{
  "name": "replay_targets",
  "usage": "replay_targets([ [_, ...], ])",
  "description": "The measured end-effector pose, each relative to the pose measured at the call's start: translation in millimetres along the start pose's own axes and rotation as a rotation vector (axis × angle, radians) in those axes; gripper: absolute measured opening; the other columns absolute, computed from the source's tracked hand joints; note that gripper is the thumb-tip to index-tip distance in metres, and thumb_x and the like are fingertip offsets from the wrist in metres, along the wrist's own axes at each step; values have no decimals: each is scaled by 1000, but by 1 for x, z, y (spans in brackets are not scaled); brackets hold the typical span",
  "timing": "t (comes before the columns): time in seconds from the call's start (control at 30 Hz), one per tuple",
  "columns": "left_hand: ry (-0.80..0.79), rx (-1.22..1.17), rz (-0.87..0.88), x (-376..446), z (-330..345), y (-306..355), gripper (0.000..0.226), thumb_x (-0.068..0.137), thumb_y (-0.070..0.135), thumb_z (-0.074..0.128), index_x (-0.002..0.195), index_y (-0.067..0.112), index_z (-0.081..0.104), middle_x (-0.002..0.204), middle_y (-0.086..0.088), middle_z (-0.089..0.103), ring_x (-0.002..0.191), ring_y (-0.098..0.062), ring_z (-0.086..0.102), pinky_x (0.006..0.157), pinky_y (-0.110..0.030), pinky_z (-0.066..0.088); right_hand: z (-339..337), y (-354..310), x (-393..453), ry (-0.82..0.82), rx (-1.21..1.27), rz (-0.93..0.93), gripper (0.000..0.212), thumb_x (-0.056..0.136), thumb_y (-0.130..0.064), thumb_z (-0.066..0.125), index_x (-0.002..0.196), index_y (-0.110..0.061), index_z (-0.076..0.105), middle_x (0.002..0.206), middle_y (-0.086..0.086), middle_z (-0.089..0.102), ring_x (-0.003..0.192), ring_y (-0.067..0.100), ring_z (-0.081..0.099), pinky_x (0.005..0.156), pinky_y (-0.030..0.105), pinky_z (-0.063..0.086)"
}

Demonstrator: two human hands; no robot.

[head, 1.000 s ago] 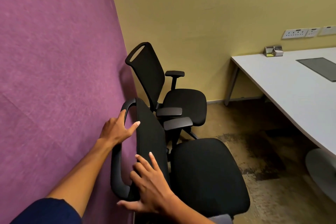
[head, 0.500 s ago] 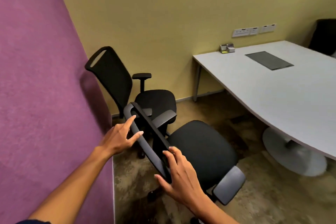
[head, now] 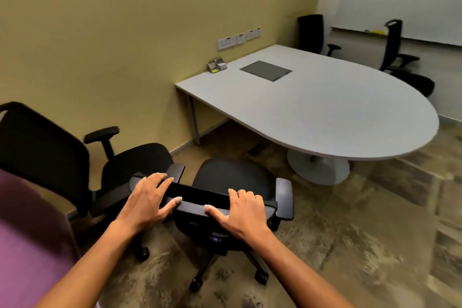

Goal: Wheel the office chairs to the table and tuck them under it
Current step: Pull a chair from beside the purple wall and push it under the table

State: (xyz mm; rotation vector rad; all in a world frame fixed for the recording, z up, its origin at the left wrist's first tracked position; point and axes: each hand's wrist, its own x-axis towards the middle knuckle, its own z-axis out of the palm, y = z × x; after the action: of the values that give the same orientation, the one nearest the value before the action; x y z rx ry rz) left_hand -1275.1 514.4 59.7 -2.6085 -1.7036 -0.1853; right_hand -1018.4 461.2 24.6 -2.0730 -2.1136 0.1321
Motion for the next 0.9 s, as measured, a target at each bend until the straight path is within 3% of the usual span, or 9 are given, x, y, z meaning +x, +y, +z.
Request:
replay_targets([
  [0.1,-81,-38,95,43,9,12,120,73,90,-10,144,14,51,141,-5,59,133,-21,52,118,-43,33,-9,28,10,41,-66,87,98,78,-91,5,106,-19,66,104,6,68,100,29,61,84,42,43],
  [0.23,-68,-36,273,63,40,15,96,84,84,9,127,19,65,117,0,72,107,-20,67,93,-36,50,-2,43,10,23,-134,197,88,82,-90,8,87,-22,64,91,1,69,91,23,64,82,39,42],
  [0.43,-43,-67,409,82,48,-17,98,82,89,10,109,15,69,104,-2,73,96,-22,68,84,-39,54,5,8,15,86,-152,327,93,77,-92,-1,81,-22,60,84,-1,64,83,21,59,82,36,39],
  [0.7,-12,-112,638,107,48,-66,78,91,78,28,97,16,74,87,1,75,77,-18,70,68,-33,58,17,-59,6,145,-122,528,84,79,-90,3,69,-20,47,71,-2,52,73,22,52,79,37,40],
  [0.9,21,-120,708,129,36,-73,77,90,78,30,106,16,74,95,0,76,87,-20,72,78,-35,58,16,-79,10,186,-155,639,79,84,-85,14,67,-18,52,69,1,58,70,24,55,76,40,45],
])
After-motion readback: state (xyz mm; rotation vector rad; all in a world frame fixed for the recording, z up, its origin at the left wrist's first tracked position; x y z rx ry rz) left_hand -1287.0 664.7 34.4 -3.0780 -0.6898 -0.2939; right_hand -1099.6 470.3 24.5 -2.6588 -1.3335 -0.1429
